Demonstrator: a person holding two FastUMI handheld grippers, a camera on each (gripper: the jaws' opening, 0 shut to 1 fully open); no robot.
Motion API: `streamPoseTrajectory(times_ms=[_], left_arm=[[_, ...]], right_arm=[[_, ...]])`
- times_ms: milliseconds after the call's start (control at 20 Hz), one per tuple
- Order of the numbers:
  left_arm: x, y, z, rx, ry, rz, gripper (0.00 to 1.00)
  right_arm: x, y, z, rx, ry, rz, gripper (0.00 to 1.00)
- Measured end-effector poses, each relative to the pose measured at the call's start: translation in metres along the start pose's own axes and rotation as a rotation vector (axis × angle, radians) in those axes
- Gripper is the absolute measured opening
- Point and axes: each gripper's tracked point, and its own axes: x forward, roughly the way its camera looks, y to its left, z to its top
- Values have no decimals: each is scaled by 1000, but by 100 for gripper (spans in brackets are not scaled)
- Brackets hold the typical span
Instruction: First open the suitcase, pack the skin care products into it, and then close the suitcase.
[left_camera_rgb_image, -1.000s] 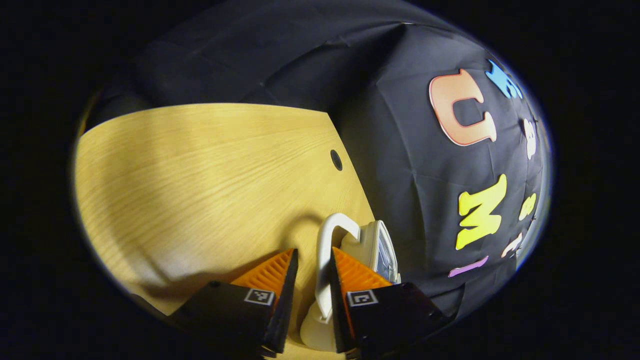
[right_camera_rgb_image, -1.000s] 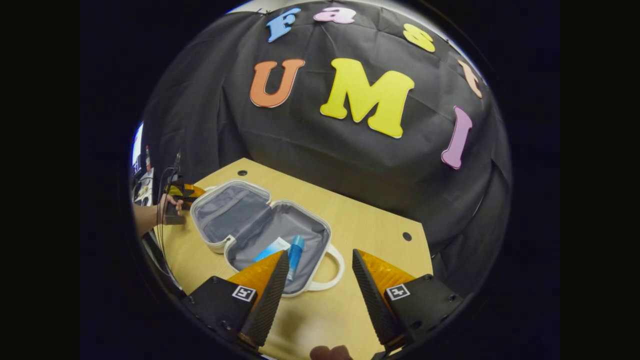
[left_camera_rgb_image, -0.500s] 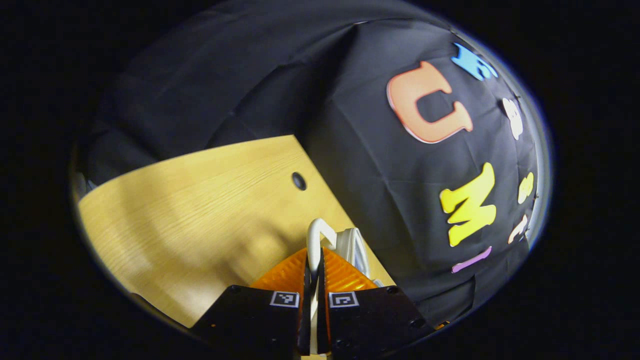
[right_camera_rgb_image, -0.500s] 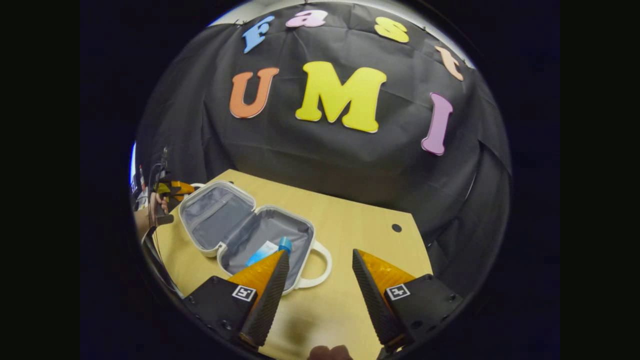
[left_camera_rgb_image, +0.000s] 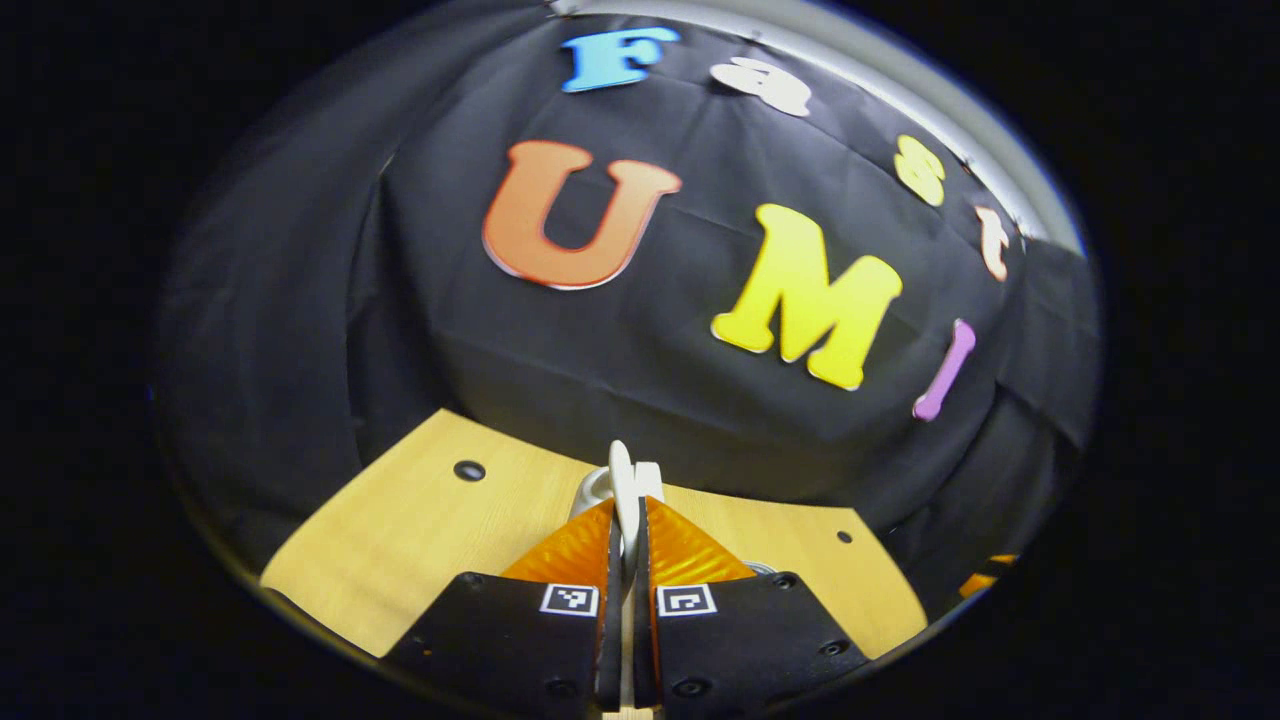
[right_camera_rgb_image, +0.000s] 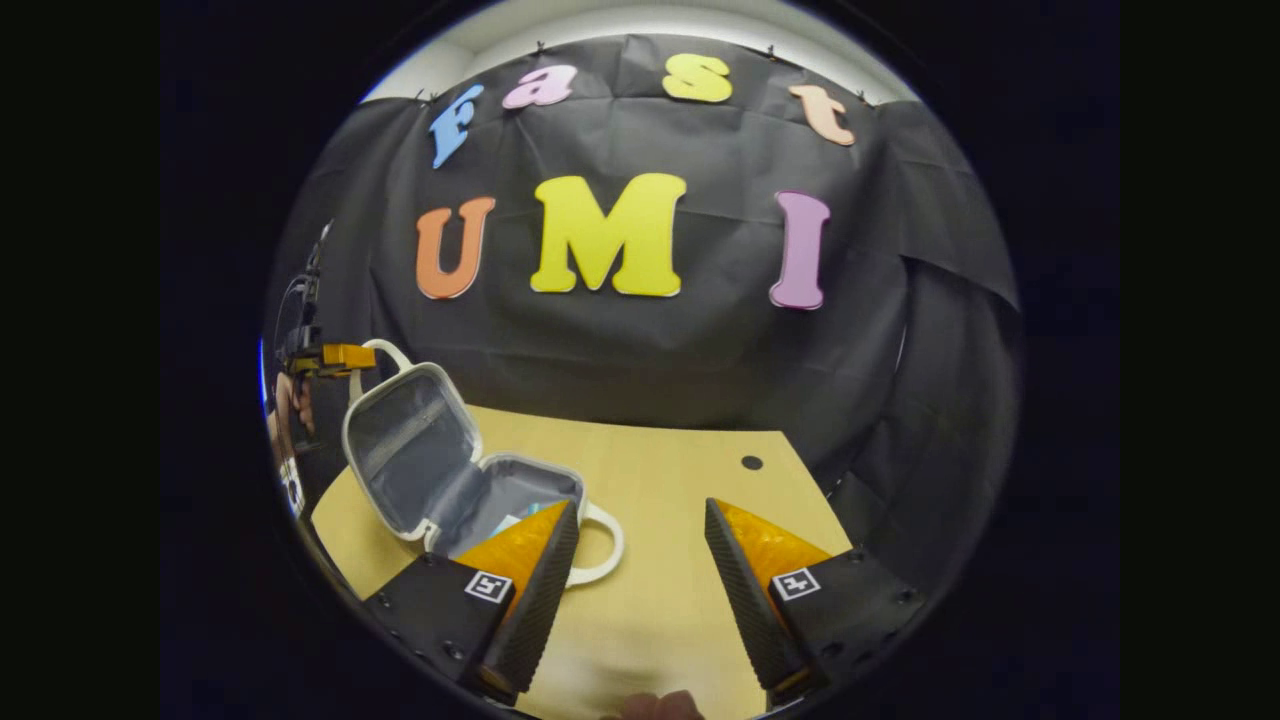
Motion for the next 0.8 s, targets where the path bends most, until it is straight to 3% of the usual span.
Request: streamPoseTrajectory(times_ms=[450,800], left_arm=[[2,-147,-47,284,-29,-52,8],[35,-237,-145,318,109,-147,7]], right_arm=[[-24,-88,4,70,-46,-126,76],[-36,-139,-4,79,-24,-192,75]])
